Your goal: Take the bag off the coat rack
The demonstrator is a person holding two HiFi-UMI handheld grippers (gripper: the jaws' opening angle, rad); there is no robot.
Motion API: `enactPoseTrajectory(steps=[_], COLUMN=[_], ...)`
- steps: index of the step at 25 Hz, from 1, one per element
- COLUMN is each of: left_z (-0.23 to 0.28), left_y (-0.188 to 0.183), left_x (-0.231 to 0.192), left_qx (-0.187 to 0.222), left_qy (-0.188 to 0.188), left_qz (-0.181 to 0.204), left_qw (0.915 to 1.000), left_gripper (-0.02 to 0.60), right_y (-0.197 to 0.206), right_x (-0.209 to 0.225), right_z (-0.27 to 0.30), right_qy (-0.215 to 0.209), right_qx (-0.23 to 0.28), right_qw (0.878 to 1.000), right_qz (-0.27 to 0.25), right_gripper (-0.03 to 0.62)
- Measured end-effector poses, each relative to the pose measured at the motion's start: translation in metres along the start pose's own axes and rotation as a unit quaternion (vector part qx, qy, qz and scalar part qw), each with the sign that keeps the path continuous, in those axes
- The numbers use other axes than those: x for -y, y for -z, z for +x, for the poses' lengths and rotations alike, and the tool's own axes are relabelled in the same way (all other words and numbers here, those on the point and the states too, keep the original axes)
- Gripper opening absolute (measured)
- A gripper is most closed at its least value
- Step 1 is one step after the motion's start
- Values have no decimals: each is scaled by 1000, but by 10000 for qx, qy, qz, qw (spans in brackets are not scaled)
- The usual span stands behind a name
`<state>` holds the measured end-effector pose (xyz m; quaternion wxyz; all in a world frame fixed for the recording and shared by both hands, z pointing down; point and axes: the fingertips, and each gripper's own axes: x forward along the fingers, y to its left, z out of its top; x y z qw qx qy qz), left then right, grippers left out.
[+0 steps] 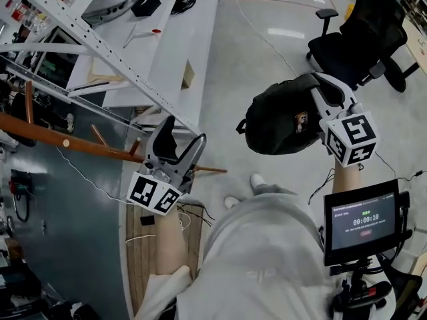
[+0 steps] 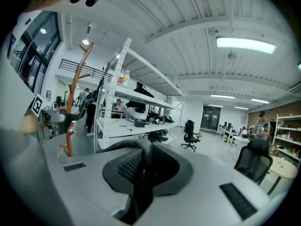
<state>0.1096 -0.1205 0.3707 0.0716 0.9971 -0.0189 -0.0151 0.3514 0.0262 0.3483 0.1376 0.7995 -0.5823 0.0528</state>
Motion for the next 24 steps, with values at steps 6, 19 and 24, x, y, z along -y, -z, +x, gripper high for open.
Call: enactPoseTrajectory(steps=[6, 19, 24], left_z=[6, -8, -13], left_y=[5, 4, 3], left_x=[6, -2, -4], left_qx=[-63, -21, -23], left_qy=[142, -14, -66], left_qz=[-58, -197, -172], left_qw=[9999, 9998, 9998], left_gripper=[354, 354, 354], right_y=[11, 10, 6], right_x=[5, -4, -8], right_z=[-5, -5, -4], right_qy=[135, 22, -51], right_qx=[-141, -170, -139], right_qw=[9998, 9998, 9998], right_qz=[98, 103, 124], right_gripper=[40, 40, 40])
